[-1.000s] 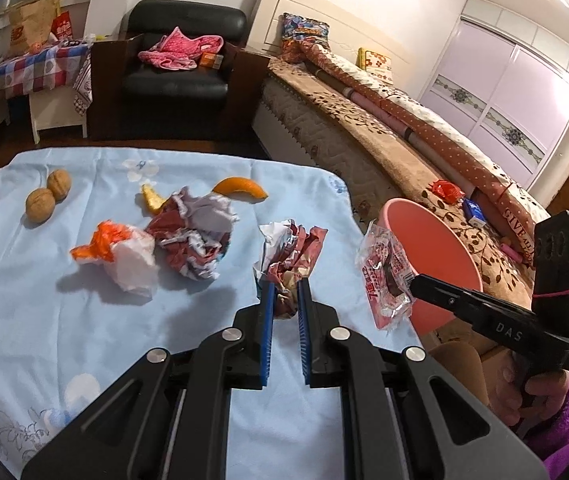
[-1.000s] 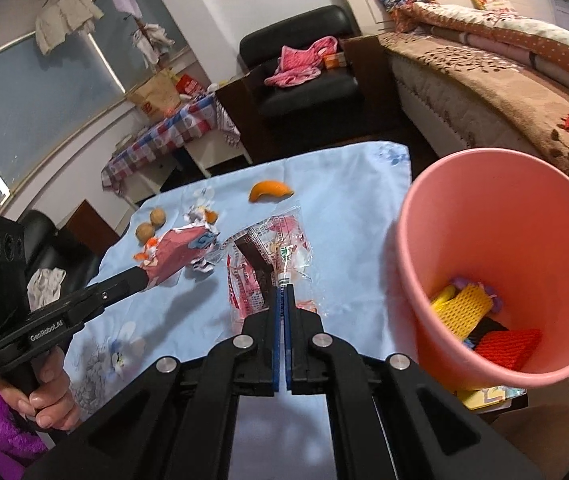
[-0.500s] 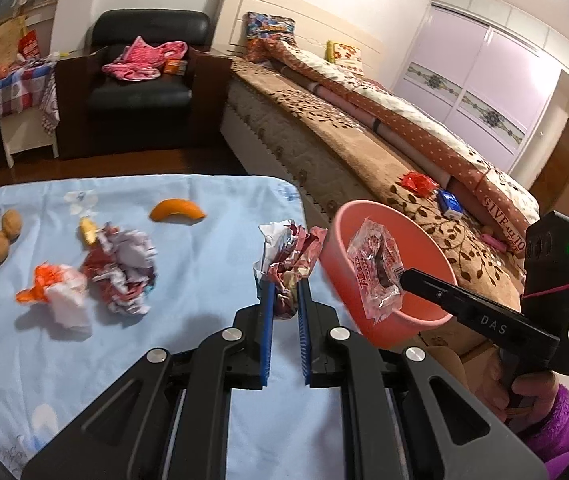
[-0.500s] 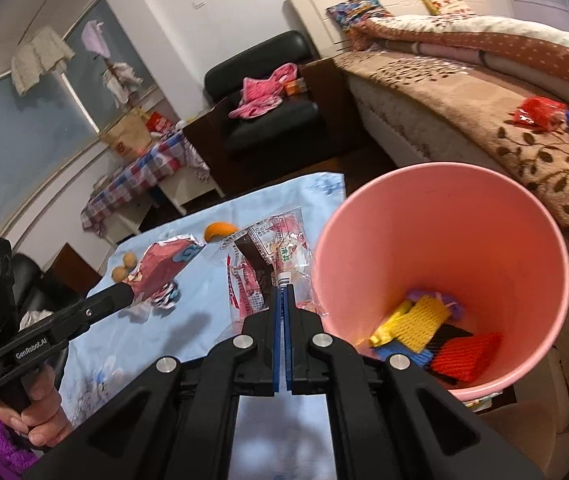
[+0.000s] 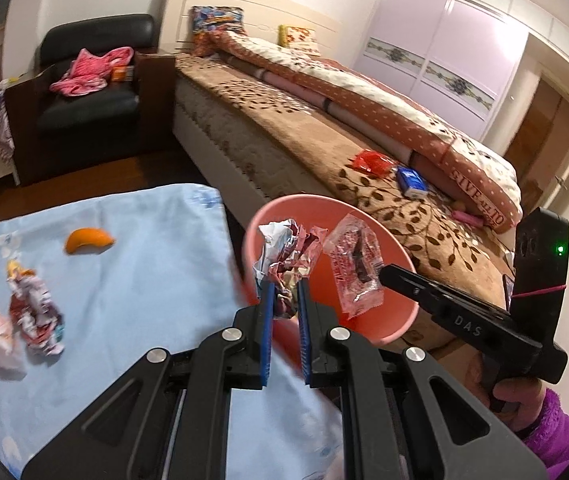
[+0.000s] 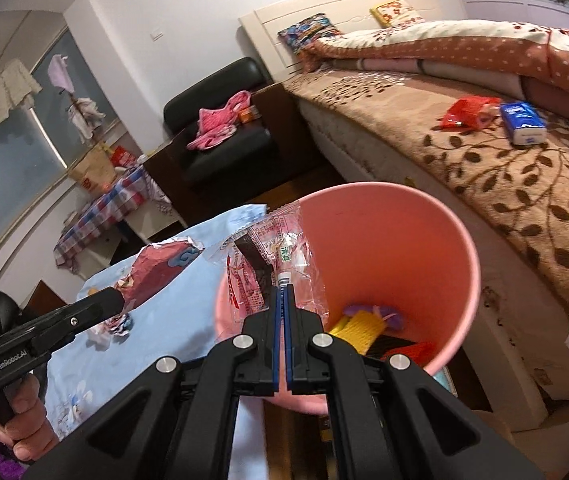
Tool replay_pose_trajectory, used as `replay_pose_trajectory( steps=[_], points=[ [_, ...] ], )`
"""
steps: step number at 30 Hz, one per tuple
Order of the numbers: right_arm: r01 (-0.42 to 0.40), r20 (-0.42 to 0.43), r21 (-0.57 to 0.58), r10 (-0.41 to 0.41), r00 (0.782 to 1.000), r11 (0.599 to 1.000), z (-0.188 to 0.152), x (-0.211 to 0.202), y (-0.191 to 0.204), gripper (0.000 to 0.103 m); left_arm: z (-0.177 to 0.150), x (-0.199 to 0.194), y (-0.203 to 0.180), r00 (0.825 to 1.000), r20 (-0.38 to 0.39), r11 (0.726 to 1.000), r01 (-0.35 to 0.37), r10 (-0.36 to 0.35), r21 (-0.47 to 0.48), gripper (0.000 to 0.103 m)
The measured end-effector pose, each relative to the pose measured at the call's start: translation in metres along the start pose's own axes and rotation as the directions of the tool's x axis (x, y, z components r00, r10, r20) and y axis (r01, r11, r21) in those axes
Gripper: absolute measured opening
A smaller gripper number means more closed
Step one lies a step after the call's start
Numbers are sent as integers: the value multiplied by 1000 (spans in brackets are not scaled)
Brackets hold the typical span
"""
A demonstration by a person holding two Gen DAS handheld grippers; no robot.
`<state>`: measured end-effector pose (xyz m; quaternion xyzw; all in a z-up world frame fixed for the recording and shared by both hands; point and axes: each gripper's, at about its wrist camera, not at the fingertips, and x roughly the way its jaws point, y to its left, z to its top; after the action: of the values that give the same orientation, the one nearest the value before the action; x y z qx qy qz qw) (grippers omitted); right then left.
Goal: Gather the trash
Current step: 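Carry the wrapper and clear snack bag over the pink bucket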
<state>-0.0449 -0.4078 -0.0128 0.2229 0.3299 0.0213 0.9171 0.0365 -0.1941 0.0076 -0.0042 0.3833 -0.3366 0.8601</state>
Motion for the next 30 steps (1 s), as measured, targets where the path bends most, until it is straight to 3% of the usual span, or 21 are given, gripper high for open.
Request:
replay_pose_trajectory(
  steps=[18,30],
  points=[
    [43,-10,84,-42,999,996,-1,15,-47,1,0,67,-35,993,-119,998,-5,13,68,11],
    [56,-30,99,-54,998,993,-3,25,-56,2,-6,84,-39,987,-162,998,1,9,67,11]
  ],
)
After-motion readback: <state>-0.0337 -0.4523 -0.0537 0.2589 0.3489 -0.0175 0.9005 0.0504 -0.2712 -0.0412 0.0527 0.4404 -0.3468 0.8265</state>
